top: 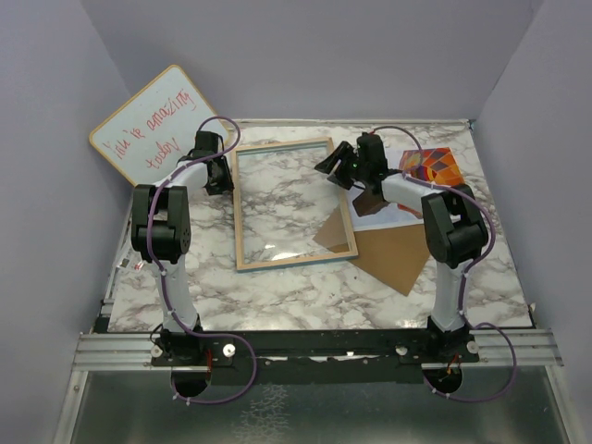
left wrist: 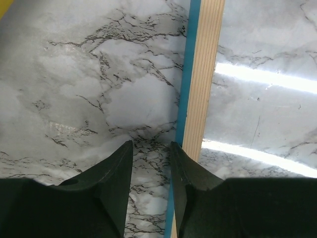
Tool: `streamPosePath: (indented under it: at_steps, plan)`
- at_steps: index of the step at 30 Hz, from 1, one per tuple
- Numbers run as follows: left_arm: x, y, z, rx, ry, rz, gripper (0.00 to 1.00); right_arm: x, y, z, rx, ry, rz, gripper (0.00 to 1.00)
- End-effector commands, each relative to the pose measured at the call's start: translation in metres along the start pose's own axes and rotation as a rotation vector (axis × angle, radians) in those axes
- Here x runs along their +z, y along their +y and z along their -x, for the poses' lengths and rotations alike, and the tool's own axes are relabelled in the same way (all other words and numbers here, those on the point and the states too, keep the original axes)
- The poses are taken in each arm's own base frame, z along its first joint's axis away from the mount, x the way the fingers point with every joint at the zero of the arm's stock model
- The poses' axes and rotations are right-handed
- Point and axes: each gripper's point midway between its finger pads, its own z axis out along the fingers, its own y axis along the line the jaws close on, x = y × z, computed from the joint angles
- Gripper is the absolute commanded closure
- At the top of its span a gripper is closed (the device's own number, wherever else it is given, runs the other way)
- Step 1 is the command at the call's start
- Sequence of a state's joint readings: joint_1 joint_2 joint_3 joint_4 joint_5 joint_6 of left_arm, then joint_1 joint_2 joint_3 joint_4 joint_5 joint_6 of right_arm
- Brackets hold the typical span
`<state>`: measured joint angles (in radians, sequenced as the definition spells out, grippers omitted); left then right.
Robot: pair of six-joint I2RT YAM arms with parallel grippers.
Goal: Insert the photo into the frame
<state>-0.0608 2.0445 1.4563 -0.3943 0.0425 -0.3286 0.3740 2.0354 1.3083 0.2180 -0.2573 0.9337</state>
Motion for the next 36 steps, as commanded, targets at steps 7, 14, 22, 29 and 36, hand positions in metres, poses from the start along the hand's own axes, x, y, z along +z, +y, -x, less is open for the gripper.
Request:
streamPosePath:
  at_steps: [7,14,22,29,36]
  plan:
    - [-0.01,-0.011,0.002,0.011,0.0,-0.048,0.55,-0.022,-0.027,0.017,-0.13,-0.009,-0.291,0.36]
    - [-0.009,-0.01,0.0,0.019,-0.003,-0.048,0.41,-0.037,-0.045,0.029,-0.17,-0.065,-0.41,0.33]
    - [-0.013,-0.018,0.001,0.03,-0.016,-0.095,0.33,-0.036,-0.057,0.023,-0.222,-0.032,-0.439,0.3]
    - [-0.02,-0.027,0.003,0.023,-0.026,-0.145,0.32,-0.032,-0.068,0.002,-0.234,0.073,-0.441,0.31]
    - [-0.03,-0.035,0.007,0.006,-0.037,-0.179,0.32,-0.031,-0.062,-0.022,-0.229,0.189,-0.357,0.3]
